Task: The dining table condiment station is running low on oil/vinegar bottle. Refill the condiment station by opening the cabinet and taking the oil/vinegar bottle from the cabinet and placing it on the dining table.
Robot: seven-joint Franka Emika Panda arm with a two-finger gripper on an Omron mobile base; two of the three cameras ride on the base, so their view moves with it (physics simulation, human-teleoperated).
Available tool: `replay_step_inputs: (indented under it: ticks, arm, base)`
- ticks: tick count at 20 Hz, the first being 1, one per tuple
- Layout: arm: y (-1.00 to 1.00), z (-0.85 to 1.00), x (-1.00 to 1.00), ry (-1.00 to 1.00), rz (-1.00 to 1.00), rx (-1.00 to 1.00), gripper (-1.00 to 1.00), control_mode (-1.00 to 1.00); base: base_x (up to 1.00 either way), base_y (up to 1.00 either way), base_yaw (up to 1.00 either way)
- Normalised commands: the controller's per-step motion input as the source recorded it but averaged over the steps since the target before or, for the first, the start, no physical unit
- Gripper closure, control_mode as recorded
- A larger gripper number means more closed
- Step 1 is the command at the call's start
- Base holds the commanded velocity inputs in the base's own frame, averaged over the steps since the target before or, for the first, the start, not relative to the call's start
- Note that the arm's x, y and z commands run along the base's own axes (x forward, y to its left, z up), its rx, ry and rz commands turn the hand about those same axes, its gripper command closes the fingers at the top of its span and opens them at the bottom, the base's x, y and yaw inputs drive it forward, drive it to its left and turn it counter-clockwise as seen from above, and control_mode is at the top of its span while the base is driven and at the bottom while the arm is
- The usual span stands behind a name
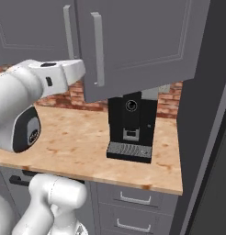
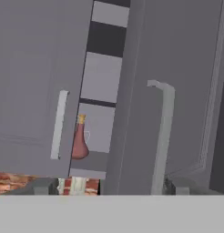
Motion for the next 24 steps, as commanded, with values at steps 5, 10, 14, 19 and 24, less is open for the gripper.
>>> replay_step_inputs:
  ticks: [5,10,14,19,24]
  arm:
    - [1.0,-0.06,-0.09,0.04,-0.14,-0.37,-1.0,-1.0]
    - [0.7,-0.26,0.43,0.04,-0.16,-0.39,-1.0,-1.0]
    - [0.03,-0.29,0.86,0.17,-0.14,-0.21,-1.0,-1.0]
    - [0.0,-0.36,1.0,0.16,-0.08,-0.15,-1.0,-1.0]
    - [-0.03,-0.32,0.92,0.13,-0.08,-0.12,-1.0,-1.0]
  base:
    - [0.0,0.0,0.0]
    - [0.0,0.0,0.0]
    - [0.0,0.0,0.0]
    - [0.0,0.0,0.0]
    - [0.0,0.0,0.0]
